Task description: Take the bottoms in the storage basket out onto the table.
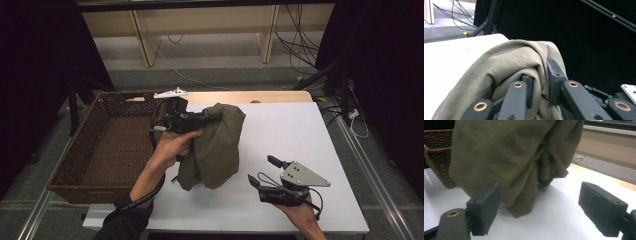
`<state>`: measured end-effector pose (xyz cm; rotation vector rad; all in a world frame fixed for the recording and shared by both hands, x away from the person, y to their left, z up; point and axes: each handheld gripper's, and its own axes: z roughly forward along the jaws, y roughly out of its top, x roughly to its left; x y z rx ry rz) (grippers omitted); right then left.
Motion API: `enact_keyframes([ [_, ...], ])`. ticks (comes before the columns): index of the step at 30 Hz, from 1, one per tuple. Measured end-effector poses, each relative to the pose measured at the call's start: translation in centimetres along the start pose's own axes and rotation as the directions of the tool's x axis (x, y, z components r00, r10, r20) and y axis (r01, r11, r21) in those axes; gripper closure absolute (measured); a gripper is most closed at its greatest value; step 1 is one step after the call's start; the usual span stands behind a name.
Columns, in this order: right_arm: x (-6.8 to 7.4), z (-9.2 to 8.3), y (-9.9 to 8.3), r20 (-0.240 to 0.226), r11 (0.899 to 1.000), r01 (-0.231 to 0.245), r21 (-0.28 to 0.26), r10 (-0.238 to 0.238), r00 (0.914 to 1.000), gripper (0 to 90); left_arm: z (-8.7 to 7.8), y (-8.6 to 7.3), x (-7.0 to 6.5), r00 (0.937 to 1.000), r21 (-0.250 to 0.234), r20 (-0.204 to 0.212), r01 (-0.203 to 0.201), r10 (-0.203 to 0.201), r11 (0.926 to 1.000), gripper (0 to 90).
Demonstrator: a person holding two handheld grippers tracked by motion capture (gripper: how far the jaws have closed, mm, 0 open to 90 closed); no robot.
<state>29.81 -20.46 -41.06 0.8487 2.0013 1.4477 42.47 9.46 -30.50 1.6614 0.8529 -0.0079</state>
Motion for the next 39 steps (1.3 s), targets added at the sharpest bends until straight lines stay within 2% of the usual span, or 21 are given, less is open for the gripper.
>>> enact_keyframes([
  [15,-0.3,-0.3,0.0,0.015,1.000,-0.014,-0.011,0.015,0.9998,19.2,2.1,-0.1,1.4,0.9987,0.026,-0.038,0.035,-0.034,0.9991,79.0],
  [22,-0.4,-0.3,0.0,0.018,1.000,-0.018,-0.015,0.018,0.9997,19.2,3.3,0.2,1.6,0.9981,0.062,-0.058,0.023,-0.020,0.9978,78.9],
  [27,-0.5,-0.3,0.0,0.020,1.000,-0.017,-0.016,0.018,0.9997,19.2,4.4,0.1,1.9,0.9975,0.079,-0.062,0.038,-0.033,0.9961,78.9],
  [39,-0.5,-0.5,0.0,0.023,0.999,-0.028,-0.023,0.029,0.9993,19.3,7.0,-0.4,2.4,0.9970,0.142,-0.069,0.044,-0.035,0.9889,78.6],
])
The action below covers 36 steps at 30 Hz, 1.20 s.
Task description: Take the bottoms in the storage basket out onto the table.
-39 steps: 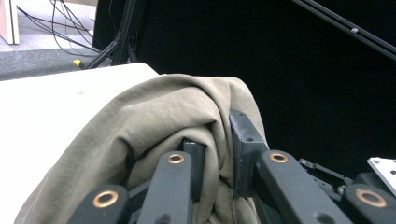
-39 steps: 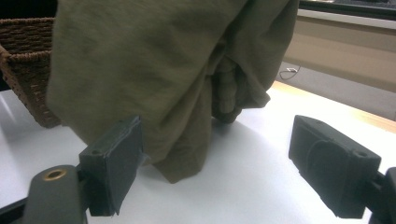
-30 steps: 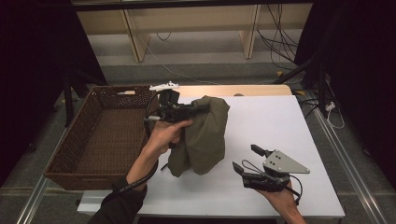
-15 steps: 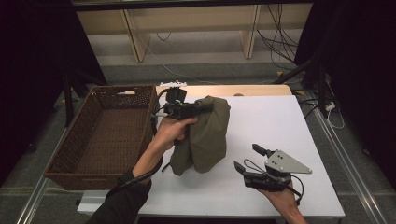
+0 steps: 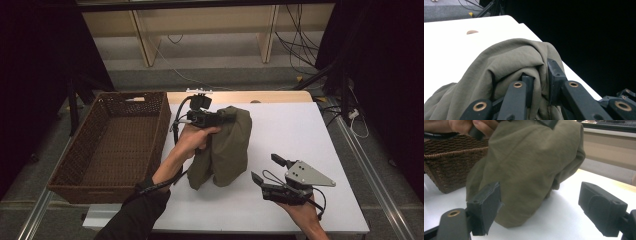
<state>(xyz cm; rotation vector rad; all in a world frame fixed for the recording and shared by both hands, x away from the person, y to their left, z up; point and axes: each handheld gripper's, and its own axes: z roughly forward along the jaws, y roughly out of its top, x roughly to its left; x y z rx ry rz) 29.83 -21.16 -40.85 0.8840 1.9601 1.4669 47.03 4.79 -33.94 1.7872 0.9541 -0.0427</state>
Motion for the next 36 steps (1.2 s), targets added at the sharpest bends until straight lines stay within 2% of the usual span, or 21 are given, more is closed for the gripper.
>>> enact_keyframes([
  [16,-0.1,0.0,0.0,0.001,1.000,-0.005,-0.007,0.005,1.0000,19.3,2.6,-0.3,-0.1,1.0000,0.057,-0.002,0.005,-0.005,0.9984,77.3],
  [36,-0.1,0.1,0.0,0.000,1.000,-0.002,-0.010,0.002,1.0000,19.4,5.0,-1.7,0.2,1.0000,0.103,0.005,0.006,-0.007,0.9946,73.8],
])
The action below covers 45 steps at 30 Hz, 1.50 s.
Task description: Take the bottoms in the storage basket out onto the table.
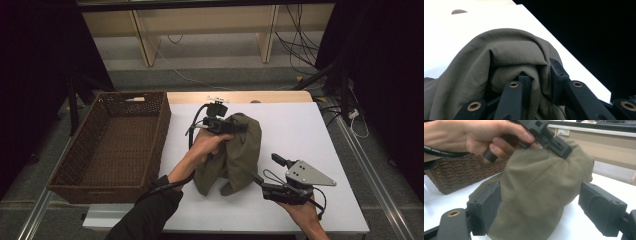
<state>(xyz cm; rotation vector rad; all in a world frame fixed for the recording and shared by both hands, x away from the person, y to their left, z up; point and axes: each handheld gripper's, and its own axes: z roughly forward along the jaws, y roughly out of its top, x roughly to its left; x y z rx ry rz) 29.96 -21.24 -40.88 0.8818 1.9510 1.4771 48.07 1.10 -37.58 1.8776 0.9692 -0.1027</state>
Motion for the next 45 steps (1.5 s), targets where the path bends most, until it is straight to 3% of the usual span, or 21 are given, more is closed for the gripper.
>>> enact_keyframes([
  [11,0.0,0.0,0.0,-0.001,1.000,0.001,0.004,-0.001,1.0000,19.5,1.8,-1.3,0.4,1.0000,0.034,0.001,0.004,-0.004,0.9994,71.3],
  [34,0.1,0.0,-0.1,-0.004,1.000,-0.001,0.008,0.001,1.0000,19.5,4.0,-4.0,1.6,0.9996,0.099,-0.021,0.019,-0.017,0.9949,62.5],
  [38,0.1,0.1,-0.1,-0.006,1.000,0.001,0.009,-0.001,1.0000,19.5,3.8,-4.0,1.5,0.9997,0.109,-0.020,0.017,-0.015,0.9939,56.1],
  [45,0.1,0.0,-0.1,-0.004,1.000,0.001,0.008,-0.001,1.0000,19.5,2.8,-4.0,0.8,0.9996,0.110,-0.018,-0.020,0.022,0.9938,41.5],
])
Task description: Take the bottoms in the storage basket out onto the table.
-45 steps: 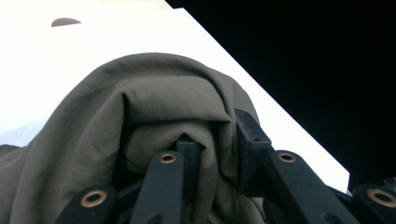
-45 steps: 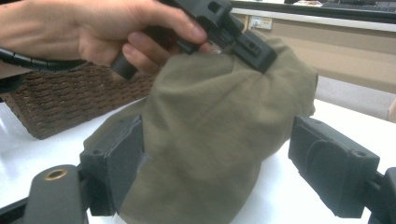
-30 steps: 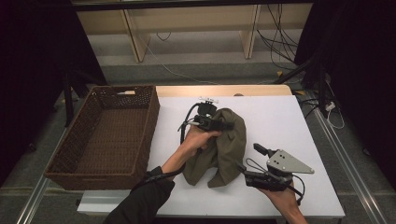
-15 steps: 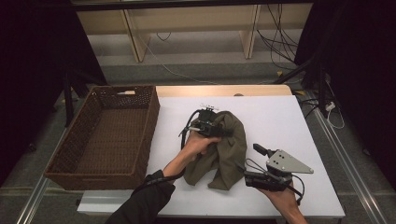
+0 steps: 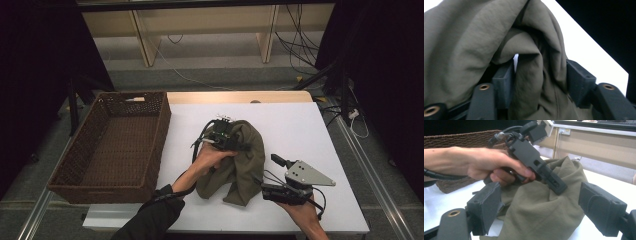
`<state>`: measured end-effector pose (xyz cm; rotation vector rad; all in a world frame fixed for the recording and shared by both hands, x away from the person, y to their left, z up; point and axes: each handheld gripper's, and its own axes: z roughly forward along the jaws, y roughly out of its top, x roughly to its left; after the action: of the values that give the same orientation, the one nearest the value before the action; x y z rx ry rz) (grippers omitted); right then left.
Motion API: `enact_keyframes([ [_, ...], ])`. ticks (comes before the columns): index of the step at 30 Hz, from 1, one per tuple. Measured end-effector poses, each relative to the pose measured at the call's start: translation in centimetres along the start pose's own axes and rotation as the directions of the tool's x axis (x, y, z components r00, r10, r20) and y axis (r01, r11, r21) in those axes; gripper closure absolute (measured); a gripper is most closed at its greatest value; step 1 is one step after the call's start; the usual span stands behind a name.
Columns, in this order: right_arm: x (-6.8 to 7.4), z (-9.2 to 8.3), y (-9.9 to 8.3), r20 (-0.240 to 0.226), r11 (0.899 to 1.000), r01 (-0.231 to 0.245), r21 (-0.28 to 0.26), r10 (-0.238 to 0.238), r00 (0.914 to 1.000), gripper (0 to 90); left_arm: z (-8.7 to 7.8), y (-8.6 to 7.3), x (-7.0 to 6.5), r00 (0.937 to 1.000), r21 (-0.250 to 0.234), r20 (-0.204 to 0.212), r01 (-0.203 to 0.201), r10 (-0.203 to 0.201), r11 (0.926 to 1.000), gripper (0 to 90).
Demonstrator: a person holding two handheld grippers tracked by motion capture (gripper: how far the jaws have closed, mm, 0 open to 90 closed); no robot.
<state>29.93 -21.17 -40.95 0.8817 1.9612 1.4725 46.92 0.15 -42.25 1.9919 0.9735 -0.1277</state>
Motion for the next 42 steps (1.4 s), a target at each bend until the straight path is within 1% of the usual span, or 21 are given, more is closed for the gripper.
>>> enact_keyframes([
  [4,0.0,0.0,0.0,0.000,1.000,-0.001,-0.001,0.001,1.0000,19.5,-1.3,-0.1,0.0,0.9995,-0.037,0.032,0.005,-0.004,0.9993,36.4],
  [8,0.0,0.0,0.0,0.000,1.000,-0.001,0.002,0.001,1.0000,19.5,-2.6,-0.2,-0.2,0.9989,-0.070,0.046,0.002,0.001,0.9975,33.4],
  [10,0.0,0.0,0.0,0.001,1.000,-0.002,0.003,0.002,1.0000,19.5,-3.2,-0.4,-0.2,0.9989,-0.085,0.048,-0.002,0.006,0.9964,32.2],
  [13,0.0,0.0,0.0,0.002,1.000,0.002,0.002,-0.002,1.0000,19.5,-3.8,-0.4,-0.2,0.9991,-0.092,0.040,-0.013,0.017,0.9956,29.0],
  [15,0.0,-0.1,0.0,0.002,1.000,0.003,0.004,-0.003,1.0000,19.5,-4.2,-0.4,-0.2,0.9985,-0.111,0.052,-0.009,0.015,0.9937,27.2],
  [17,0.0,0.0,0.0,0.002,1.000,0.002,0.002,-0.002,1.0000,19.5,-4.6,-0.5,-0.1,0.9980,-0.117,0.058,-0.019,0.026,0.9930,24.8],
  [19,0.0,0.0,0.0,0.000,1.000,0.004,0.002,-0.004,1.0000,19.5,-4.8,-0.5,-0.1,0.9974,-0.124,0.064,-0.027,0.035,0.9919,23.6],
  [22,0.0,0.1,-0.1,-0.002,1.000,0.004,0.005,-0.003,1.0000,19.5,-4.8,-0.6,-0.1,0.9966,-0.142,0.076,-0.021,0.032,0.9897,21.6],
  [24,0.0,0.1,-0.1,-0.002,1.000,0.004,0.008,-0.004,1.0000,19.4,-4.8,-0.7,-0.1,0.9959,-0.143,0.082,-0.026,0.038,0.9894,19.8],
  [27,0.0,0.1,-0.1,-0.002,1.000,0.004,0.005,-0.004,1.0000,19.5,-4.9,-0.7,-0.4,0.9939,-0.143,0.090,-0.050,0.063,0.9884,16.9],
  [30,0.0,0.1,-0.1,-0.003,1.000,0.000,0.008,0.000,1.0000,19.5,-5.2,-0.7,-0.8,0.9931,-0.158,0.083,-0.070,0.084,0.9849,15.6],
  [37,0.1,0.2,-0.2,-0.004,1.000,0.000,0.011,0.000,1.0000,19.5,-6.1,-0.7,-0.7,0.9942,-0.182,0.077,-0.060,0.075,0.9814,15.1],
  [42,0.1,0.2,-0.1,-0.003,1.000,-0.001,0.010,0.001,1.0000,19.5,-6.5,-0.9,-0.6,0.9950,-0.192,0.065,-0.062,0.075,0.9794,15.1],
])
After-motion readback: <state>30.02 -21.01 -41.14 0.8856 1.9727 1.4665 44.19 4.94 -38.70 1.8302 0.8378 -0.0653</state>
